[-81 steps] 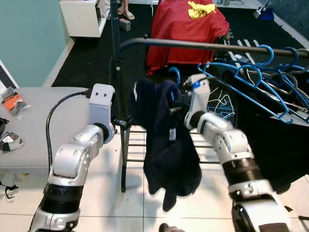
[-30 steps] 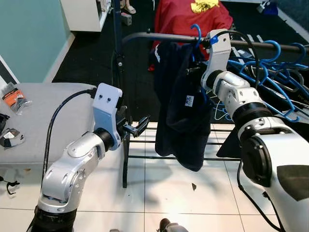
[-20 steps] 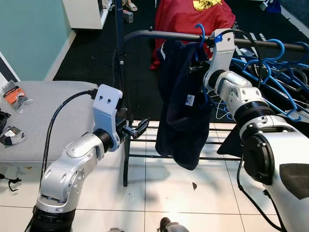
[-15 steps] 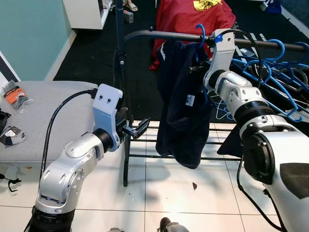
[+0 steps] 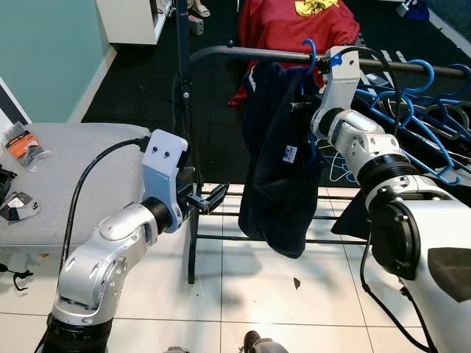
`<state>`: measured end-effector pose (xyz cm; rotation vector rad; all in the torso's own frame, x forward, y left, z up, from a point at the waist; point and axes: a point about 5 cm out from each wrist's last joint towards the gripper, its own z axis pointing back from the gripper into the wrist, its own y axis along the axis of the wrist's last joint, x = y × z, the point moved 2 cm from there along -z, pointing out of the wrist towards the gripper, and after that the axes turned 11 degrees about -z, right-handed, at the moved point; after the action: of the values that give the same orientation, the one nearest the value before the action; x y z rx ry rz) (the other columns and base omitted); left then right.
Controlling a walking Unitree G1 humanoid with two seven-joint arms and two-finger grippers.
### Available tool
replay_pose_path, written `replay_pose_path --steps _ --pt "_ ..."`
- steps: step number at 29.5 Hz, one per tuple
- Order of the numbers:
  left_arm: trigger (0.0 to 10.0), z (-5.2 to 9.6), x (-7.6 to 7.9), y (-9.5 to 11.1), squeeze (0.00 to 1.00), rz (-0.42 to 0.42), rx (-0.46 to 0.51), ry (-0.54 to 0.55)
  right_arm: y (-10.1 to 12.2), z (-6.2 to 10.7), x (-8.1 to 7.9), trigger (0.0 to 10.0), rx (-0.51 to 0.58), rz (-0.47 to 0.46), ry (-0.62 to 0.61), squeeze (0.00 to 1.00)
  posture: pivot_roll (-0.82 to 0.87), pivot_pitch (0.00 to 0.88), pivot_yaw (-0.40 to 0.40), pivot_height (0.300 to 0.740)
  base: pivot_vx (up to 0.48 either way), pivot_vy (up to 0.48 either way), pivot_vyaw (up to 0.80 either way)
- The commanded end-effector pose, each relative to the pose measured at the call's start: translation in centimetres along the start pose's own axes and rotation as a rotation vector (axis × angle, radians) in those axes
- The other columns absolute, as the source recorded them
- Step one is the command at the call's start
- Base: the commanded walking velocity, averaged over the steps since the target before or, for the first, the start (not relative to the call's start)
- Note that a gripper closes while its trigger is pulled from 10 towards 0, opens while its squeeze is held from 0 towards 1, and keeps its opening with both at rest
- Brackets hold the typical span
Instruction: Hang hanger
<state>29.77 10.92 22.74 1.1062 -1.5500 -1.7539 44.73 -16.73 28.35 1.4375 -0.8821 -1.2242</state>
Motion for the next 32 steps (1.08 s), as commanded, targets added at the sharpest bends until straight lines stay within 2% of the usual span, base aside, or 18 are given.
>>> replay_pose_path --steps 1,9,18,32 --pt "10.0 0.4 0.2 -0.5 0.00 -0.006 -0.026 -0.022 0.5 0.1 0.3 10.0 -0.001 -0.029 -0.014 0.00 0.08 0.240 -0.025 0.740 0.000 0.000 0.00" --pt "10.0 0.3 0.0 -0.3 0.00 0.002 -0.023 -0.024 0.0 0.4 1.2 10.0 -0.036 -0.093 -0.034 0.00 0.06 0.236 -0.008 0.740 0.000 0.000 0.00" --pt "10.0 0.4 1.0 -0.8 0.00 0.029 -0.032 -0.060 -1.0 0.9 2.5 10.0 -0.079 -0.082 -0.055 0.00 0.03 0.255 0.004 0.740 0.000 0.000 0.00" --pt "10.0 0.8 1.0 -0.7 0.00 0.041 -0.040 -0.069 0.3 0.9 2.2 10.0 -0.051 -0.062 -0.039 0.00 0.04 0.255 0.000 0.740 0.000 0.000 0.00"
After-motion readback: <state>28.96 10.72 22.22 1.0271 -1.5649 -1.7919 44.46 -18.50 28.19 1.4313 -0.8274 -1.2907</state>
